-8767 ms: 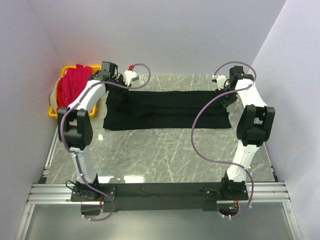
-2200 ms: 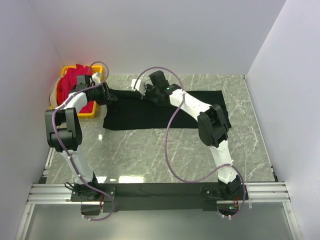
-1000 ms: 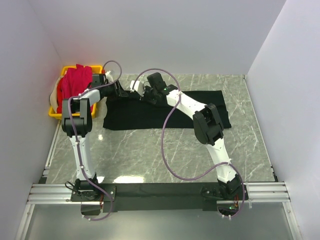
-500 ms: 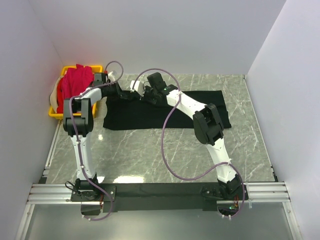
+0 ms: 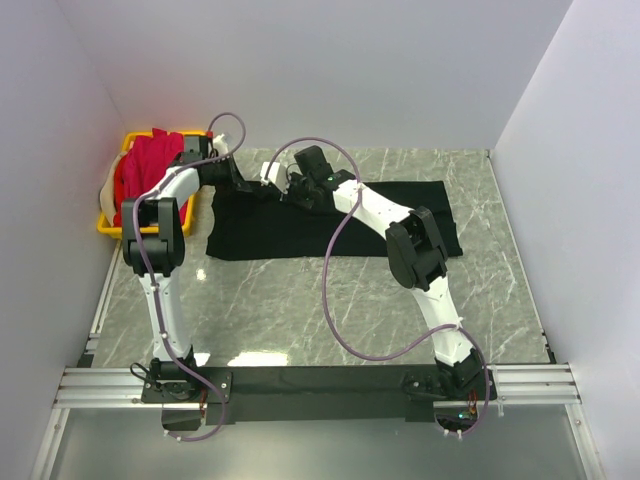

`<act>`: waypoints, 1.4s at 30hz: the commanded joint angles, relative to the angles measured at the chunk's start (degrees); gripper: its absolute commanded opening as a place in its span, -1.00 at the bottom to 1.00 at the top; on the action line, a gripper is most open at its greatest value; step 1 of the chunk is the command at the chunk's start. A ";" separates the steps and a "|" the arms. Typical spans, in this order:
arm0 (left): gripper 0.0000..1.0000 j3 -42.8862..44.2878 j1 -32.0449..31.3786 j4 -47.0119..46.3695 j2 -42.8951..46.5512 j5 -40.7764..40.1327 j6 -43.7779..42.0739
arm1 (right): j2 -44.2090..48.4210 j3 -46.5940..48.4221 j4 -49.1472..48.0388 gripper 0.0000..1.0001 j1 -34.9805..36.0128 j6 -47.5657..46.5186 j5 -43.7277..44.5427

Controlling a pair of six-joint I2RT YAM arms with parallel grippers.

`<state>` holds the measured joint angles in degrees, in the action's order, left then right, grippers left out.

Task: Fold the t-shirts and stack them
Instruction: Fold the tshirt

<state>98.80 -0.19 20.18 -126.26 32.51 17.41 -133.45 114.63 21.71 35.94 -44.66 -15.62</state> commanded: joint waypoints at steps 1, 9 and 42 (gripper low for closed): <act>-0.99 3.23 0.10 1.43 1.02 -0.26 -1.32 | 1.79 0.95 -0.62 -1.00 -0.44 -0.33 -0.38; -0.99 3.94 2.29 5.13 2.50 0.71 -0.80 | 5.11 -2.29 -0.79 -1.00 -0.61 -1.13 -1.08; -0.12 -9.33 -0.94 7.24 14.55 -7.99 -8.09 | 7.25 6.91 22.13 -0.45 -20.46 8.71 1.02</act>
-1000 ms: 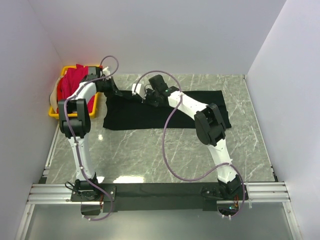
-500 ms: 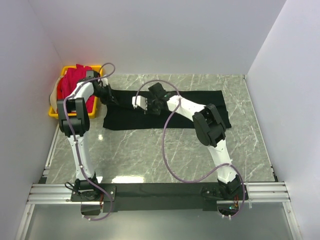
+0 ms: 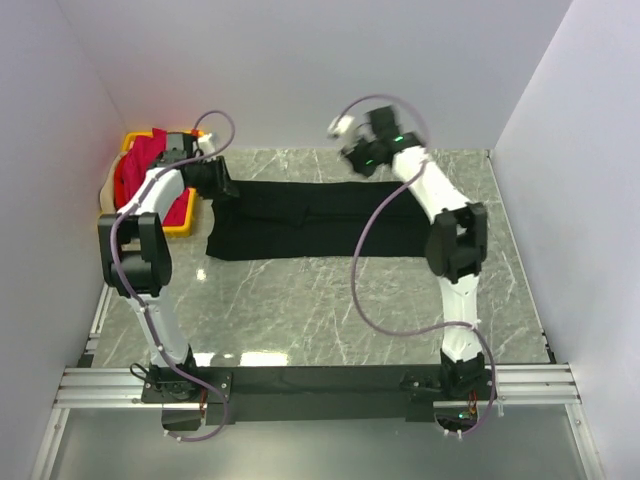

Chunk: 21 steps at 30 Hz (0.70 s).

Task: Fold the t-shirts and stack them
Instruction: Fold the tshirt

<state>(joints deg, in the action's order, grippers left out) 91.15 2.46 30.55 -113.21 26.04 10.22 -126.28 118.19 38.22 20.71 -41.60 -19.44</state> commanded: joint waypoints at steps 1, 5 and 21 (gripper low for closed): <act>-0.17 -2.29 -4.30 -3.21 1.15 -1.78 -0.81 | -1.15 5.36 6.86 -0.49 -6.55 5.92 7.11; -0.24 -5.19 -8.07 -5.58 0.45 -2.31 0.68 | -5.63 5.48 9.24 -0.53 -12.52 6.62 11.26; -0.28 -7.39 -11.95 -2.86 -4.65 -7.84 2.97 | -10.83 -0.77 23.12 -0.74 -14.91 4.60 15.23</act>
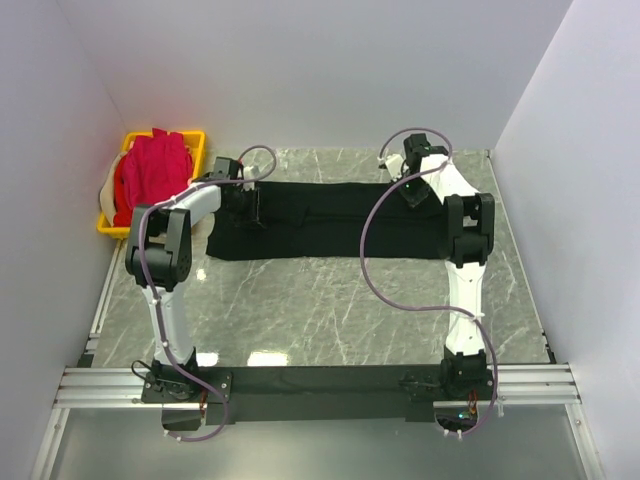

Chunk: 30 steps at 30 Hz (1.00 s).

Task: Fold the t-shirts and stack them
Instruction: Fold the tshirt

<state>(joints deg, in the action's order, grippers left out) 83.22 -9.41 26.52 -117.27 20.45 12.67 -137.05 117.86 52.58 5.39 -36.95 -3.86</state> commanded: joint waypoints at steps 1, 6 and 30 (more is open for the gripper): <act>-0.26 0.63 -0.08 1.42 -0.67 -2.43 0.17 | 0.47 -2.62 9.64 -0.74 0.33 0.03 -2.19; -0.26 4.57 0.01 4.31 -3.30 -5.24 -1.67 | 7.23 -15.08 13.42 -0.77 1.20 -1.02 -7.11; 0.03 19.19 0.44 -10.01 -0.68 3.56 0.07 | 27.82 -30.06 6.76 -0.73 12.19 5.21 -18.48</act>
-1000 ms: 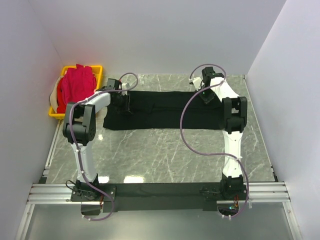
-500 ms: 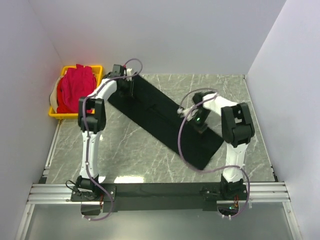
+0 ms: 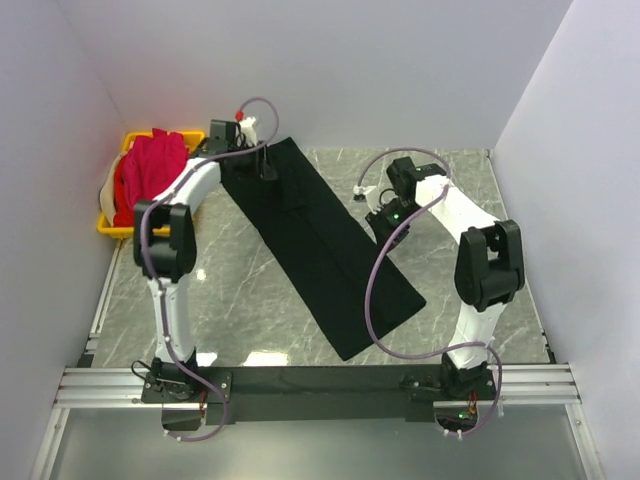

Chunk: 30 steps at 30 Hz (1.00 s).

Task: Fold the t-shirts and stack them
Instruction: Fold the tshirt

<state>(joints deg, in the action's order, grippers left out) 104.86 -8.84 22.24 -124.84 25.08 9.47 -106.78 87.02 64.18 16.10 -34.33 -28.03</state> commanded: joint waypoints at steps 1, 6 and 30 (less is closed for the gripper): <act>-0.01 -2.99 -0.12 -4.06 6.97 -2.57 4.05 | -4.64 0.95 -5.64 -0.75 1.65 3.29 6.32; -0.11 -7.20 0.05 -2.46 5.05 -2.85 6.08 | -9.84 2.36 -8.98 -0.89 3.58 6.37 7.11; -0.17 0.69 -4.43 3.51 -8.13 -1.35 3.80 | -0.99 -12.06 -5.20 -0.79 13.10 11.12 -20.13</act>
<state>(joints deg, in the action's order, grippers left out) 102.02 -11.29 23.53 -130.19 22.61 15.05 -113.69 72.12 58.65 32.45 -24.16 -42.04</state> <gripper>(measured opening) 0.415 0.086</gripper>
